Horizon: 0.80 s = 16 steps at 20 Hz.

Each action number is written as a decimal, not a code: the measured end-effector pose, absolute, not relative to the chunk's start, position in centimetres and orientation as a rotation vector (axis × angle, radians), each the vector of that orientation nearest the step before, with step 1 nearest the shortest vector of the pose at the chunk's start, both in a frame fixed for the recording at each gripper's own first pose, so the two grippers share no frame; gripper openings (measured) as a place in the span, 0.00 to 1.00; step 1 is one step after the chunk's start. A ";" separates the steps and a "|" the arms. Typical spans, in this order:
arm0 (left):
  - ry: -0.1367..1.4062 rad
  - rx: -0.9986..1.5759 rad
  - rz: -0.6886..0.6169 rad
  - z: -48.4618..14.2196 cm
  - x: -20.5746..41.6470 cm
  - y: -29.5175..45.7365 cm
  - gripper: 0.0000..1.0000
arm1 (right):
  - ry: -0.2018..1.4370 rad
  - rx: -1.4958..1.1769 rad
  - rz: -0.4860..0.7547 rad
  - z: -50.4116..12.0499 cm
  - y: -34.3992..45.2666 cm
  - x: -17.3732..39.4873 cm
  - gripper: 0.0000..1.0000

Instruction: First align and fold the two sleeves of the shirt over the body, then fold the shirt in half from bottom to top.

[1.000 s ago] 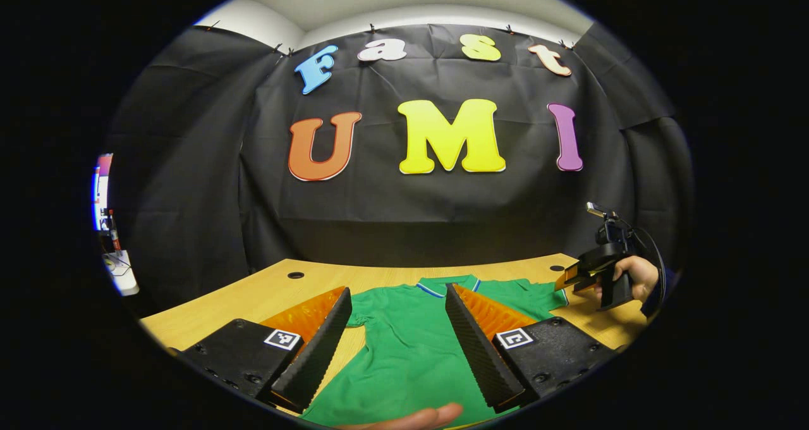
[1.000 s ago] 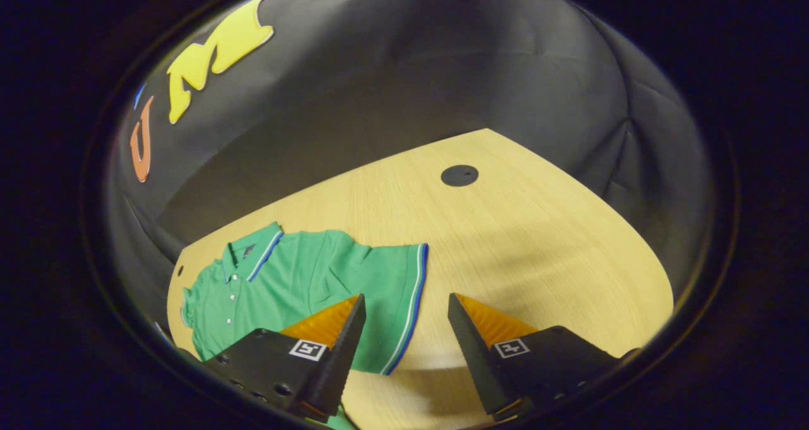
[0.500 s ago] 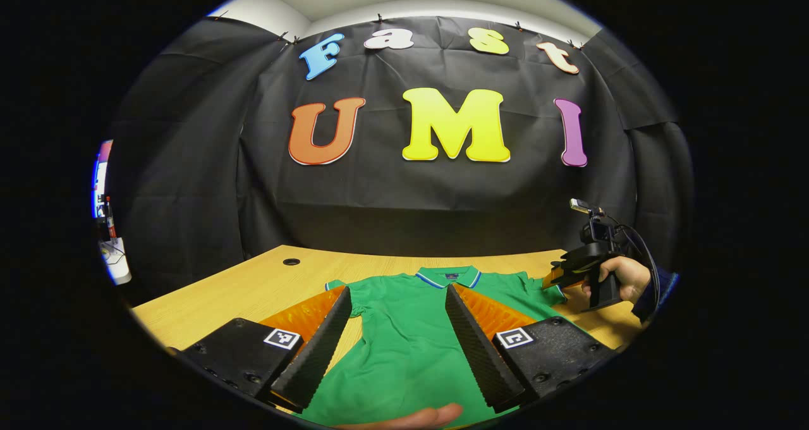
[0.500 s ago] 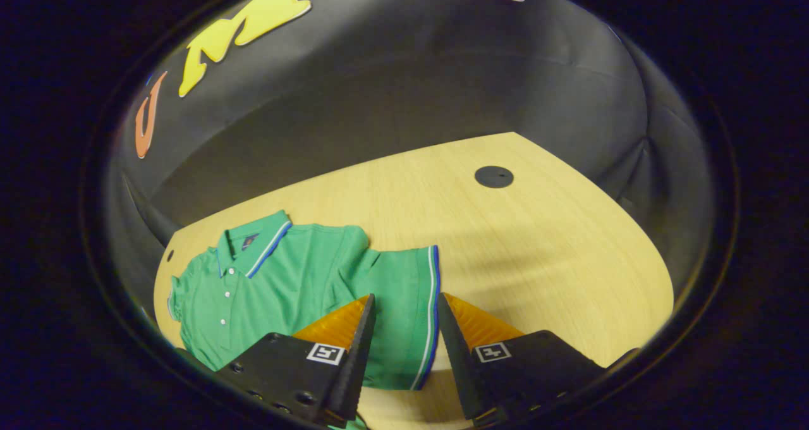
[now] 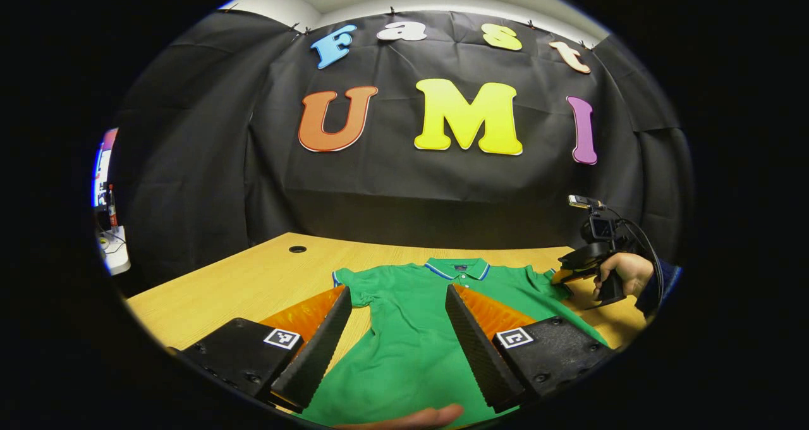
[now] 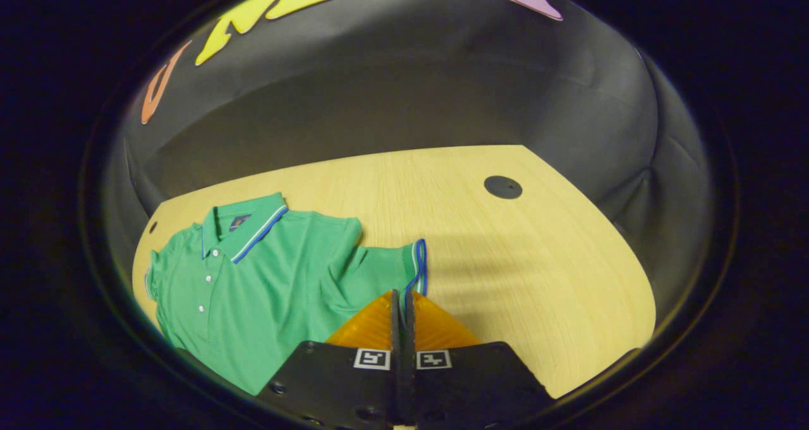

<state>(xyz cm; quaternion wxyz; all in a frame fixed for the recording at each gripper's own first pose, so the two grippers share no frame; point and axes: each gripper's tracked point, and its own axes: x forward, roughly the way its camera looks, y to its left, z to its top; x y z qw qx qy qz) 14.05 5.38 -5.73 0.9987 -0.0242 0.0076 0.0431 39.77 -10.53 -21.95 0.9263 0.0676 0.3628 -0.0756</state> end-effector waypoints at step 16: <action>0.025 -0.034 0.155 -6.2 12.4 10.2 0.96 | 0.674 0.085 0.024 -15.7 2.7 40.3 0.00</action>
